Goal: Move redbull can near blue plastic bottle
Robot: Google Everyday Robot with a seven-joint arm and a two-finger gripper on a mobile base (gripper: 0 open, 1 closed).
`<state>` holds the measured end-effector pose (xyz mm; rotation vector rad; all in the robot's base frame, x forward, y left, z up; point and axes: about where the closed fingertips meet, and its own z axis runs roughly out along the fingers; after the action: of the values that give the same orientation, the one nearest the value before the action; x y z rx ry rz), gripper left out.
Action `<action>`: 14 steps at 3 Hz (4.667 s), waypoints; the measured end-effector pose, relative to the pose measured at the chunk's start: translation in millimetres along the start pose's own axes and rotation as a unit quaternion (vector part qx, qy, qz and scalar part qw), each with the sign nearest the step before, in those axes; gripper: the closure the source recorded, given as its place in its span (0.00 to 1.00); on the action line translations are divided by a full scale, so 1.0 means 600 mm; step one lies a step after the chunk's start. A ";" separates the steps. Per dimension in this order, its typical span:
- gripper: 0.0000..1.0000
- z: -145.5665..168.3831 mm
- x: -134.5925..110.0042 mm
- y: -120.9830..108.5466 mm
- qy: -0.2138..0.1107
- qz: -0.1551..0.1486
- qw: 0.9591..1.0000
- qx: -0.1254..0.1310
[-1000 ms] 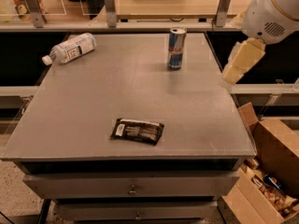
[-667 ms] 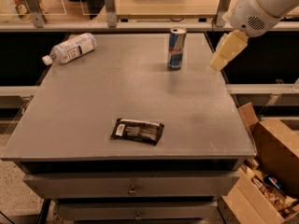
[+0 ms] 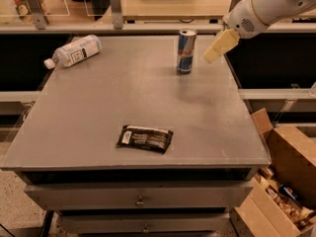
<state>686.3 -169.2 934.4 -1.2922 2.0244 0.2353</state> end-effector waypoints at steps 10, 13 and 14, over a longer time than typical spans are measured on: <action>1.00 0.187 -0.334 0.097 -0.185 -0.042 0.973 -0.135; 1.00 0.303 -0.379 0.128 -0.253 0.000 0.961 -0.115; 1.00 0.340 -0.400 0.146 -0.283 0.012 0.952 -0.114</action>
Offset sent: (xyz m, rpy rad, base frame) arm 0.0604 0.0539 -0.0387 0.2863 -0.0131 0.0523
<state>766.3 147.6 922.4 -1.1648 1.5490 0.7762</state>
